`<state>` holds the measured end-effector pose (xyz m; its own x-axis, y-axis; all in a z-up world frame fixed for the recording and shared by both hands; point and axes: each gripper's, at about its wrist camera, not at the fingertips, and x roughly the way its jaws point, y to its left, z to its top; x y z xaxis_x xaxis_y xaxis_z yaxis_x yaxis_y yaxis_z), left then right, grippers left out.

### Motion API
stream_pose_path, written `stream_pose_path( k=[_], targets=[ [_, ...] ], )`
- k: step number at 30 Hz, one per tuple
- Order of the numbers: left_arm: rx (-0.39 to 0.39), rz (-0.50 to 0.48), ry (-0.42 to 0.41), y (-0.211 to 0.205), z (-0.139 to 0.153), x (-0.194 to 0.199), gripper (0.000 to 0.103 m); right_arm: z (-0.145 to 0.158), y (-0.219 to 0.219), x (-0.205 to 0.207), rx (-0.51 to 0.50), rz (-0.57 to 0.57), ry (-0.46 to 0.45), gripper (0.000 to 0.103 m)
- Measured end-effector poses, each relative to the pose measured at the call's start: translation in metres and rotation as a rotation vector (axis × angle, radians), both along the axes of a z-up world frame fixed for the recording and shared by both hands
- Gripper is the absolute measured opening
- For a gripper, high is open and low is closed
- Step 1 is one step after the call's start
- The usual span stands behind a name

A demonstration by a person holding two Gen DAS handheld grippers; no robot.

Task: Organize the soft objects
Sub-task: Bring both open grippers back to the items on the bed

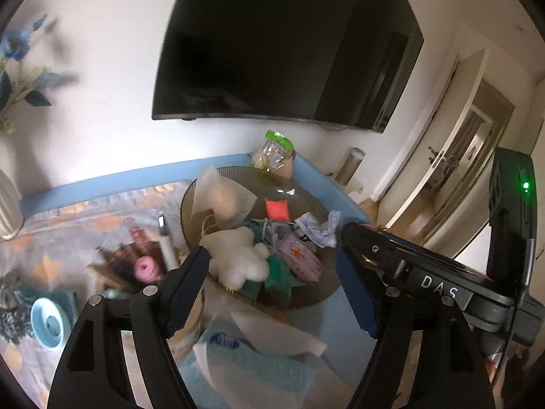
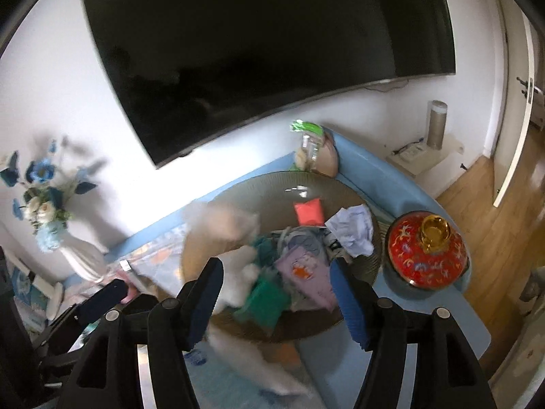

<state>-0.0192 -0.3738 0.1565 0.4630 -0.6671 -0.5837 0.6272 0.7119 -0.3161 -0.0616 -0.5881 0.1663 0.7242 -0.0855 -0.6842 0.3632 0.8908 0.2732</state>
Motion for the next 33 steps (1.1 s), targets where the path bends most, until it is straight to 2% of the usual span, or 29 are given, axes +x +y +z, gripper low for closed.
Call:
stream_pose_path(
  k=[3, 8, 10, 13, 17, 21, 24, 26, 29, 33],
  targets=[
    [-0.029, -0.002, -0.009, 0.017, 0.009, -0.011, 0.075, 0.012, 0.015, -0.011, -0.024, 0.003, -0.028, 0.076],
    [-0.026, 0.009, -0.058, 0.051, 0.022, -0.032, 0.077, 0.023, 0.050, -0.028, -0.033, 0.056, -0.070, 0.078],
    [-0.022, 0.010, -0.071, 0.067, 0.022, -0.038, 0.083, 0.023, 0.065, -0.033, -0.030, 0.089, -0.079, 0.078],
    [-0.003, 0.040, -0.094, 0.103, 0.016, -0.049, 0.084, 0.020, 0.098, -0.040, -0.031, 0.169, -0.089, 0.079],
    [0.059, 0.150, -0.107, 0.168, -0.006, -0.052, 0.084, 0.015, 0.149, -0.040, -0.022, 0.324, -0.107, 0.086],
    [0.112, 0.303, -0.037, 0.237, -0.040, -0.039, 0.083, 0.009, 0.205, -0.030, -0.041, 0.482, -0.111, 0.089],
    [0.164, 0.440, 0.013, 0.283, -0.067, -0.024, 0.083, -0.009, 0.249, -0.014, -0.086, 0.555, -0.073, 0.093],
    [0.188, 0.499, 0.032, 0.304, -0.082, -0.015, 0.083, -0.026, 0.268, 0.000, -0.084, 0.586, -0.032, 0.093],
    [0.236, 0.562, 0.054, 0.323, -0.104, -0.003, 0.083, -0.062, 0.288, 0.022, -0.063, 0.607, 0.043, 0.093],
    [0.284, 0.605, 0.047, 0.332, -0.132, 0.008, 0.084, -0.108, 0.298, 0.052, -0.049, 0.581, 0.133, 0.093]
  ],
)
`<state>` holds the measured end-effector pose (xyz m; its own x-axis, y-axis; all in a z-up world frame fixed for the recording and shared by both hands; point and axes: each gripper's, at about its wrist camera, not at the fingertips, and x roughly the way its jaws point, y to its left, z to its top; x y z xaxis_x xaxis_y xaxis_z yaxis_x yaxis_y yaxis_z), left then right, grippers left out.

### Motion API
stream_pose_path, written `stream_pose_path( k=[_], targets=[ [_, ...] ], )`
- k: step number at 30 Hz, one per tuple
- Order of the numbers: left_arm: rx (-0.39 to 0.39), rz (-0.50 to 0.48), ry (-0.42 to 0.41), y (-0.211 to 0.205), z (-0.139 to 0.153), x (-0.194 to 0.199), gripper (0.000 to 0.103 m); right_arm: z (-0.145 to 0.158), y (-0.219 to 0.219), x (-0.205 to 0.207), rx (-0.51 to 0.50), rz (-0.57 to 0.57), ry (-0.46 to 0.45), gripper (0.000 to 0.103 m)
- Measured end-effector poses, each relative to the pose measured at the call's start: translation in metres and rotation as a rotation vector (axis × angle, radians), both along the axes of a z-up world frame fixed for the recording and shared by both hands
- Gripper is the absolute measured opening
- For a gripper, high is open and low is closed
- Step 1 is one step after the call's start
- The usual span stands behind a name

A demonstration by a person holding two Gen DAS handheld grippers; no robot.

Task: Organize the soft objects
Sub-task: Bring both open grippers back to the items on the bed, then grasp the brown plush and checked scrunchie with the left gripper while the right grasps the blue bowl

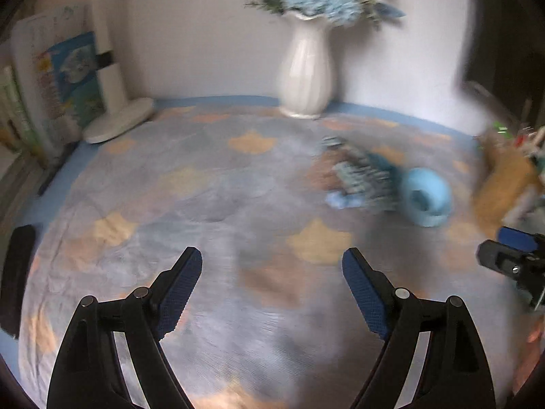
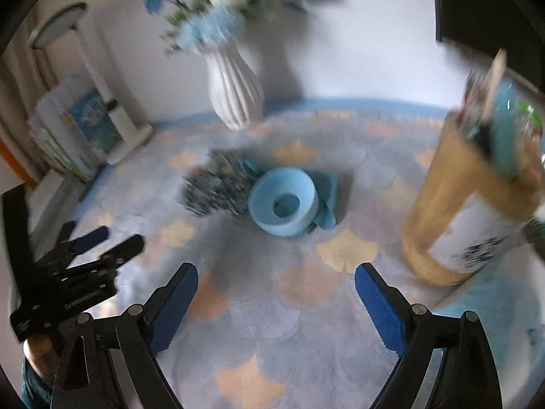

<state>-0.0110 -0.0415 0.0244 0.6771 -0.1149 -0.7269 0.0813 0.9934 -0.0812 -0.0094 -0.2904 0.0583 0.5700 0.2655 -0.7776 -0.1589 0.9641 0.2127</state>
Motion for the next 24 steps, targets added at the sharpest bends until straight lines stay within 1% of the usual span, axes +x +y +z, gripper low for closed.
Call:
stream_pose_path(
  k=[1, 2, 3, 4, 7, 10, 12, 13, 14, 15, 18, 24],
  targets=[
    [0.019, 0.020, -0.009, 0.002, -0.005, 0.001, 0.083, -0.007, 0.000, 0.004, -0.008, -0.010, 0.006, 0.093],
    [0.055, 0.063, -0.019, 0.003, -0.013, 0.002, 0.083, -0.015, 0.001, 0.009, -0.023, -0.021, 0.012, 0.093],
    [0.076, 0.099, -0.010, 0.002, -0.019, 0.006, 0.084, -0.022, 0.001, 0.012, -0.036, -0.033, 0.019, 0.093],
    [0.086, 0.137, 0.042, 0.004, -0.024, 0.013, 0.084, -0.031, 0.001, 0.015, -0.055, -0.048, 0.028, 0.093],
    [0.057, 0.162, 0.044, 0.008, -0.025, 0.017, 0.084, -0.049, 0.003, 0.021, -0.107, -0.076, 0.060, 0.093],
    [-0.012, 0.179, 0.082, 0.018, -0.029, 0.021, 0.085, -0.045, 0.010, 0.018, -0.150, -0.065, 0.020, 0.095],
    [-0.042, 0.196, 0.079, 0.024, -0.030, 0.022, 0.085, -0.051, 0.018, 0.020, -0.209, -0.061, 0.037, 0.097],
    [-0.049, 0.198, 0.078, 0.025, -0.030, 0.022, 0.085, -0.053, 0.021, 0.021, -0.228, -0.059, 0.037, 0.098],
    [-0.047, 0.197, 0.077, 0.026, -0.032, 0.020, 0.085, -0.052, 0.022, 0.021, -0.237, -0.061, 0.032, 0.103],
    [-0.041, 0.197, 0.077, 0.024, -0.032, 0.019, 0.085, -0.054, 0.023, 0.022, -0.247, -0.061, 0.038, 0.103],
    [-0.010, 0.190, 0.078, 0.018, -0.032, 0.016, 0.085, -0.056, 0.016, 0.027, -0.197, -0.060, 0.058, 0.103],
    [0.028, 0.177, 0.078, 0.014, -0.032, 0.016, 0.085, -0.057, 0.018, 0.026, -0.201, -0.056, 0.053, 0.103]
  ],
)
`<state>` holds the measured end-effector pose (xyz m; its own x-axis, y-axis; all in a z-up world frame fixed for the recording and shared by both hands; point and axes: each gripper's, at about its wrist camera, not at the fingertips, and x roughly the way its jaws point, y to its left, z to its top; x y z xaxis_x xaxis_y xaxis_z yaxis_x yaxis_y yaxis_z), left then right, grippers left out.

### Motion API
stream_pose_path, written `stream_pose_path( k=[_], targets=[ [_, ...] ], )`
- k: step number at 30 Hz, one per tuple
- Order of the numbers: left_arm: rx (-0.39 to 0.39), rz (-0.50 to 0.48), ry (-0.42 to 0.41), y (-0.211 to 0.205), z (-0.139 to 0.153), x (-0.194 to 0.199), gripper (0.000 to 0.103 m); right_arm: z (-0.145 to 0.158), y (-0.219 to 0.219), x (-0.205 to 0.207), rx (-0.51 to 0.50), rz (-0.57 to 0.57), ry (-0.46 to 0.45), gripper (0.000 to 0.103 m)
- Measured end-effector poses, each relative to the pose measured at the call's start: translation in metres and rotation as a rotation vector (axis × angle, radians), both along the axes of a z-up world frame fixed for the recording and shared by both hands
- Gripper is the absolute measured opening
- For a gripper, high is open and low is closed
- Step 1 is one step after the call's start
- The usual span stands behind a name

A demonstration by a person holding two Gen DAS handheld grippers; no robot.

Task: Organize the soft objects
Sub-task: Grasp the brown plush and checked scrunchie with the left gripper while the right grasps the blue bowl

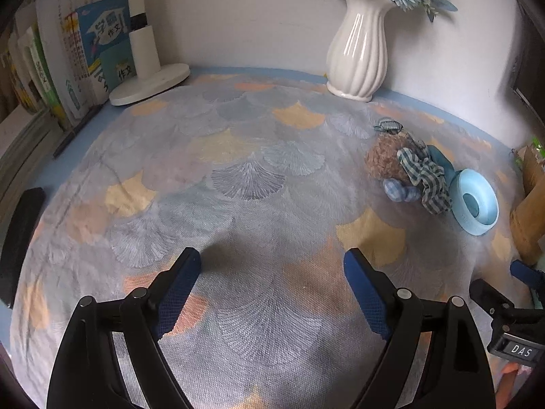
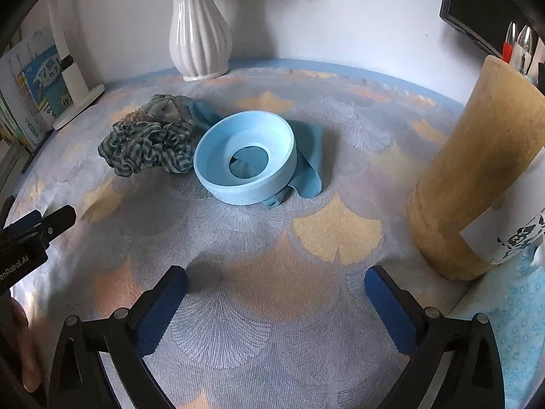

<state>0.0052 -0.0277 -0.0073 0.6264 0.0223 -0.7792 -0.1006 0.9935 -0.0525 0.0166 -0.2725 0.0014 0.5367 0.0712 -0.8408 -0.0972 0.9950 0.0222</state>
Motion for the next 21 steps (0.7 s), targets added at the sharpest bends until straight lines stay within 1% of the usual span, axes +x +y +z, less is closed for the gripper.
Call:
stream_pose_path(
  k=[7, 9, 11, 13, 14, 16, 17, 18, 19, 21],
  targets=[
    [0.012, -0.005, 0.005, 0.000, 0.001, 0.001, 0.085, 0.001, 0.001, 0.000, -0.001, 0.018, 0.015, 0.103],
    [0.014, -0.022, -0.004, -0.001, 0.004, -0.001, 0.085, 0.004, -0.003, -0.003, 0.017, 0.018, 0.023, 0.103],
    [-0.016, -0.059, 0.015, -0.004, 0.010, -0.002, 0.085, 0.006, -0.006, -0.003, 0.049, 0.026, 0.042, 0.103],
    [-0.097, -0.113, 0.035, -0.008, 0.020, -0.001, 0.085, 0.013, -0.010, 0.001, 0.091, 0.040, 0.049, 0.103],
    [-0.144, -0.146, 0.028, -0.011, 0.029, 0.000, 0.085, 0.020, -0.010, 0.003, 0.089, 0.041, 0.031, 0.103],
    [-0.217, -0.209, 0.003, -0.021, 0.046, 0.008, 0.085, 0.031, -0.009, 0.012, 0.043, 0.043, -0.009, 0.103],
    [-0.226, -0.221, 0.000, -0.026, 0.050, 0.013, 0.085, 0.034, -0.008, 0.016, 0.028, 0.045, -0.022, 0.103],
    [-0.215, -0.237, -0.001, -0.034, 0.053, 0.020, 0.085, 0.037, -0.008, 0.022, 0.022, 0.058, -0.038, 0.102],
    [-0.187, -0.256, -0.008, -0.043, 0.055, 0.027, 0.085, 0.037, -0.007, 0.028, 0.027, 0.064, -0.040, 0.101],
    [-0.140, -0.277, -0.015, -0.055, 0.051, 0.039, 0.084, 0.034, -0.006, 0.037, 0.039, 0.071, -0.031, 0.090]
  ],
)
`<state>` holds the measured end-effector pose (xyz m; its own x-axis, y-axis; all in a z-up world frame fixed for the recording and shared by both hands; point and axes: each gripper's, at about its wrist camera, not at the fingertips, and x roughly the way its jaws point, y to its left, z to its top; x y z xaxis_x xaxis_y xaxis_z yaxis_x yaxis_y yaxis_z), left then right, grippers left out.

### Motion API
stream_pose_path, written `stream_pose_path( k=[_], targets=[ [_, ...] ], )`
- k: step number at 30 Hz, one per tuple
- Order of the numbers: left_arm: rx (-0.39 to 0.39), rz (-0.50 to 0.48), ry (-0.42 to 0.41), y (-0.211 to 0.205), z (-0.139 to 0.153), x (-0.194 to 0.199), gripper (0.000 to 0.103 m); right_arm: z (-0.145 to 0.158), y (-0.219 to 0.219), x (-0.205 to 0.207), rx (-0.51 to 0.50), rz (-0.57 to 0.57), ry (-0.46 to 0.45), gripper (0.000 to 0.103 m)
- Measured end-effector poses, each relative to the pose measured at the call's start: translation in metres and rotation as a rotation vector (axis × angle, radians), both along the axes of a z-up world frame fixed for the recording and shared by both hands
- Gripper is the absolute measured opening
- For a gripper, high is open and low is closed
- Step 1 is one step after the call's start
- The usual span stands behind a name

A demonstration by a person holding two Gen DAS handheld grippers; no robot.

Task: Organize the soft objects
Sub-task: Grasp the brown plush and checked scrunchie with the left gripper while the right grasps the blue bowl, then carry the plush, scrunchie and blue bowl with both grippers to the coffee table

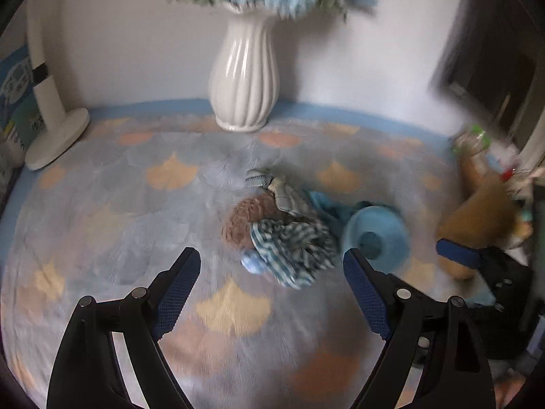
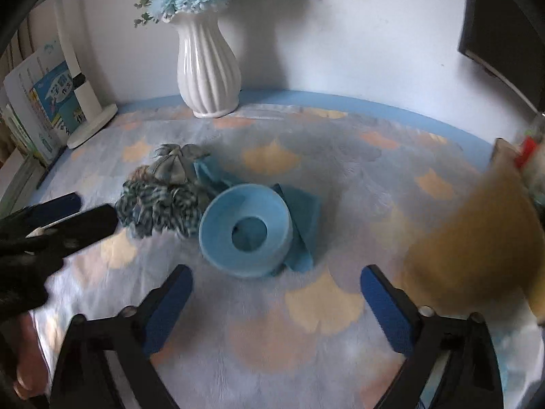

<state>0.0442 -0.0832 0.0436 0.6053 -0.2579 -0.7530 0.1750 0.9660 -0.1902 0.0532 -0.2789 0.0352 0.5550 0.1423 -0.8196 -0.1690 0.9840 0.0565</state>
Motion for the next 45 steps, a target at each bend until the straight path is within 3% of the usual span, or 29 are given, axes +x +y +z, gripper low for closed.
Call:
stream_pose_path(
  k=[2, 8, 10, 12, 13, 16, 19, 22, 28, 34, 36, 37, 40, 42, 43, 45],
  targets=[
    [0.046, 0.002, 0.030, -0.009, -0.011, 0.016, 0.084, -0.004, 0.001, 0.006, 0.017, 0.013, 0.008, 0.086],
    [0.081, -0.022, 0.031, -0.014, -0.027, 0.041, 0.082, -0.012, 0.013, 0.020, 0.002, 0.053, -0.013, 0.086],
    [0.106, -0.031, 0.021, -0.016, -0.029, 0.044, 0.050, -0.015, 0.018, 0.023, -0.022, 0.046, -0.028, 0.081],
    [0.105, -0.068, 0.031, -0.019, -0.033, 0.047, 0.042, -0.016, 0.019, 0.024, 0.019, 0.066, -0.020, 0.064],
    [0.117, -0.069, 0.029, -0.019, -0.034, 0.046, 0.040, -0.014, 0.017, 0.020, 0.016, 0.058, -0.037, 0.062],
    [0.087, -0.075, 0.012, -0.011, -0.030, 0.038, 0.039, -0.009, 0.014, 0.010, -0.001, 0.055, -0.060, 0.057],
    [0.019, -0.074, 0.032, 0.004, -0.024, 0.023, 0.039, -0.002, 0.002, -0.001, 0.054, 0.042, -0.056, 0.057],
    [0.009, -0.083, 0.011, 0.009, -0.017, 0.000, 0.039, 0.006, -0.011, -0.022, 0.139, 0.041, -0.038, 0.057],
    [0.002, -0.128, 0.014, 0.007, -0.011, -0.045, 0.039, -0.001, -0.021, -0.062, 0.188, 0.071, 0.045, 0.059],
    [0.059, -0.144, 0.027, -0.004, -0.024, -0.060, 0.039, -0.020, -0.022, -0.077, 0.187, 0.096, 0.089, 0.071],
    [0.057, -0.152, 0.030, -0.005, -0.026, -0.063, 0.039, -0.019, -0.020, -0.080, 0.187, 0.112, 0.066, 0.089],
    [0.052, -0.156, 0.031, -0.004, -0.027, -0.064, 0.039, -0.018, -0.019, -0.081, 0.167, 0.110, 0.046, 0.091],
    [0.063, -0.157, 0.031, -0.006, -0.026, -0.064, 0.039, -0.023, -0.003, -0.078, 0.054, 0.108, 0.006, 0.090],
    [0.071, -0.162, 0.025, -0.009, -0.025, -0.067, 0.039, -0.033, 0.005, -0.073, -0.028, 0.097, 0.027, 0.071],
    [0.075, -0.167, 0.022, -0.011, -0.023, -0.068, 0.039, -0.030, 0.007, -0.077, -0.045, 0.096, -0.003, 0.066],
    [0.079, -0.176, 0.012, -0.015, -0.019, -0.070, 0.039, -0.023, 0.008, -0.085, -0.037, 0.117, -0.029, 0.066]
  ],
)
